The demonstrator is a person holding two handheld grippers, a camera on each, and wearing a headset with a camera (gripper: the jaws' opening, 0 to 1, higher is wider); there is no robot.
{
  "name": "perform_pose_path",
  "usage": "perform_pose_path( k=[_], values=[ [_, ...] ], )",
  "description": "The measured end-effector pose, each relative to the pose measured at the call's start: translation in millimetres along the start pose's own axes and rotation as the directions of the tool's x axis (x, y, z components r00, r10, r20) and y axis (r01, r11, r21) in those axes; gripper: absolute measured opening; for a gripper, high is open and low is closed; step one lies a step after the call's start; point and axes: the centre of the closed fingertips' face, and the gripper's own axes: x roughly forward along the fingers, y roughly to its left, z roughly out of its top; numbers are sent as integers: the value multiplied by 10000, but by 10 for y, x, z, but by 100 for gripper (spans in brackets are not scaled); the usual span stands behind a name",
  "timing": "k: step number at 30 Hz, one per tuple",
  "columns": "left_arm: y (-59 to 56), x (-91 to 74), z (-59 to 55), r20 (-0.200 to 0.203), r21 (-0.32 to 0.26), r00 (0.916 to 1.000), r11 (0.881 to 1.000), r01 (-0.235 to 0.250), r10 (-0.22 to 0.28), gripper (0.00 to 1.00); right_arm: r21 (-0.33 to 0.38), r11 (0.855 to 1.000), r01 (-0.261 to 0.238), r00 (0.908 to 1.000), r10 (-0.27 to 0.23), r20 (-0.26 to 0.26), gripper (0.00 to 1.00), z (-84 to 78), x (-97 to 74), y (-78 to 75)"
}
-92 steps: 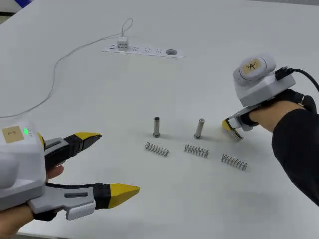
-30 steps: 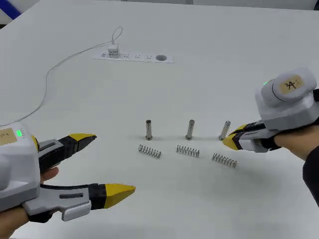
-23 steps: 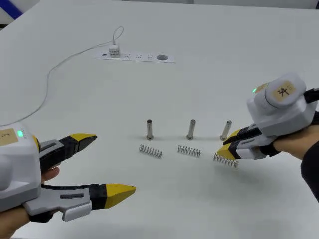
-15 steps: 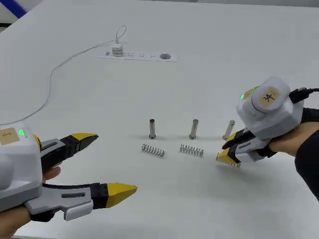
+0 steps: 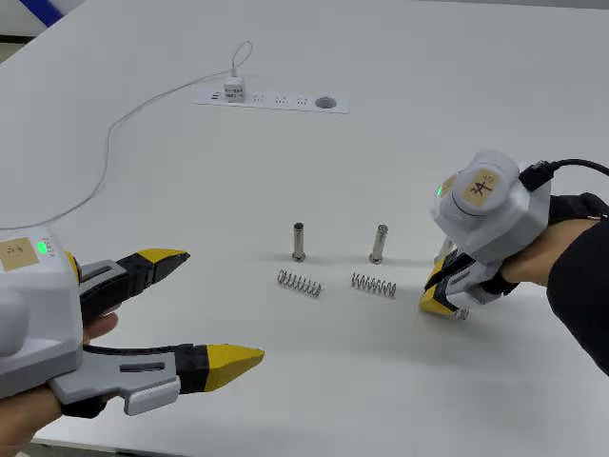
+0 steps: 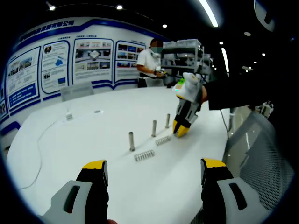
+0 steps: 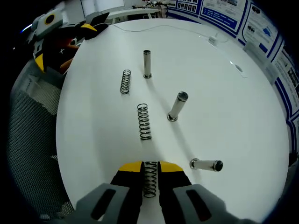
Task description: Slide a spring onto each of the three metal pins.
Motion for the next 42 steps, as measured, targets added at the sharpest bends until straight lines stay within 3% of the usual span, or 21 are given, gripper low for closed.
perform_pose_path(
  k=[7, 15, 24, 32, 38, 42],
  values=[
    [7, -1, 5, 17, 22, 10000, 10000, -2, 2, 83, 39, 10000, 43, 10000, -43, -10, 12, -38, -5, 9],
    [-14, 13, 23, 8, 113, 9999, 9999, 102, -102, 83, 863, 9955, 395, 9945, -476, 937, 12, 7, -190, -11],
    [-35, 22, 60, 39, 242, 9998, 9995, 201, -202, 83, 1665, 9827, 818, 9791, -1104, 1709, 12, -8, -388, 7],
    [-47, 25, 88, 57, 312, 9997, 9992, 242, -244, 83, 2377, 9664, 983, 9558, -1582, 2478, 12, -1, -510, -8],
    [-65, 35, 87, 17, 339, 9995, 9990, 300, -300, 83, 3105, 9459, 939, 9118, -2069, 3546, 12, 132, -685, -71],
    [-68, 40, 89, 10, 355, 9995, 9989, 317, -318, 83, 3281, 9396, 971, 8942, -2271, 3857, 12, 173, -755, -112]
  ],
)
